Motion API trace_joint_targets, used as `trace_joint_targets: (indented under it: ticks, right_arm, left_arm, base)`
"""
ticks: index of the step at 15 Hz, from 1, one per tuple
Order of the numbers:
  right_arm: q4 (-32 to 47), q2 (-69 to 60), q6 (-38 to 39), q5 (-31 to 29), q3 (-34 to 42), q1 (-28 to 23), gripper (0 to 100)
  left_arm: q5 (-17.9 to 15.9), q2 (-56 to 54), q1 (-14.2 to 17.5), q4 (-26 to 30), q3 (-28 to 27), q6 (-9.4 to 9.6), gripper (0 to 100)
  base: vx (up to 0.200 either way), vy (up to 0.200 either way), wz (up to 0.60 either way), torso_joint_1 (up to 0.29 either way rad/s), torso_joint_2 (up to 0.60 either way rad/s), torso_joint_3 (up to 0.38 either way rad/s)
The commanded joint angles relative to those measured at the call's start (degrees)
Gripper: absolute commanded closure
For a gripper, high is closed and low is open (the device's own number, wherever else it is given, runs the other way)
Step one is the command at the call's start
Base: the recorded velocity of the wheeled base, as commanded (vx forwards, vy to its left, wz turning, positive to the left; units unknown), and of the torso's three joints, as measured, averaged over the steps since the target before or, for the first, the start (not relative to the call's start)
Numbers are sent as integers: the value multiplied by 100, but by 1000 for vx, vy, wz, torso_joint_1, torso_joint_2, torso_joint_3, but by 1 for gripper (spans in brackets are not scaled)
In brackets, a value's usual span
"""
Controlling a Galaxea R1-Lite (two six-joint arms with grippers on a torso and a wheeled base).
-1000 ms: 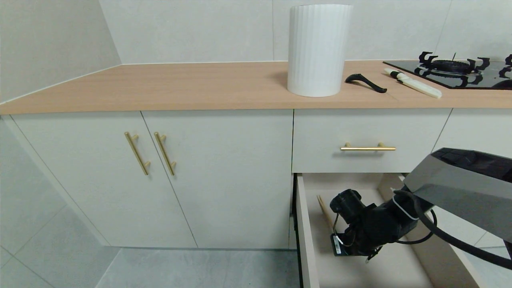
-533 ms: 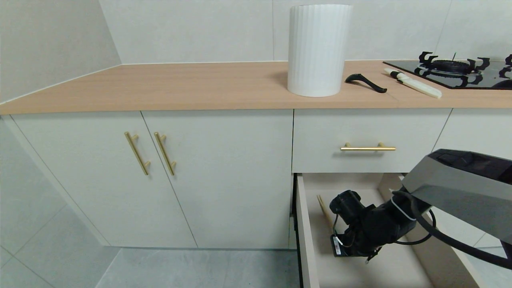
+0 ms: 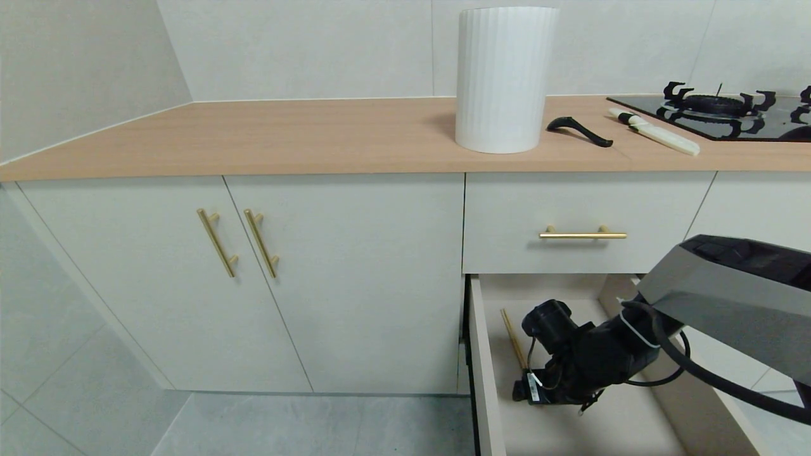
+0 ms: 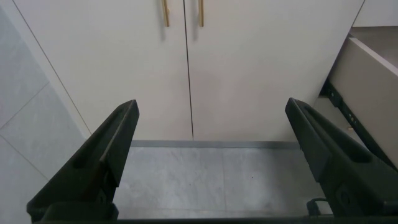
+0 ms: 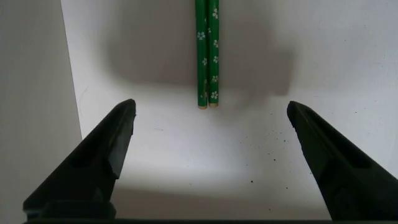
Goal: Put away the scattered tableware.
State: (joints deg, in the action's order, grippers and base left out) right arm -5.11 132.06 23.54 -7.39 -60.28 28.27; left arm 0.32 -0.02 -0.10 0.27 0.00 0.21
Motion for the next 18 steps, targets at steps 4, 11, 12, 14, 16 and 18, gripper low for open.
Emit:
trace_joint_targets:
  ticks: [4,11,12,14,16,18]
  right_arm:
    - [45,-989,19,0,271,3,0]
    - [27,-2624,-192,-184,676,-243,0]
    - [27,-2853,-297,-307,676,-366,0]
    - [19,-3063,-500,-325,676,-559,0]
    - [19,-3143,-649,-404,667,-753,0]
    - [10,-3195,-667,-483,658,-823,0]
  left_arm:
    - [3,2,1,0,0,-3,0]
    - [3,2,1,-9,0,-3,0]
    - [3,2,1,0,0,-3,0]
    - [3,2,1,0,0,6,0]
    - [3,2,1,0,0,-3,0]
    - [3,2,1,0,0,-3,0]
  base:
    - [0,0,0,0,0,0]
    - [0,0,0,0,0,0]
    - [0,0,0,0,0,0]
    - [0,0,0,0,0,0]
    - [0,0,0,0,0,0]
    - [0,0,0,0,0,0]
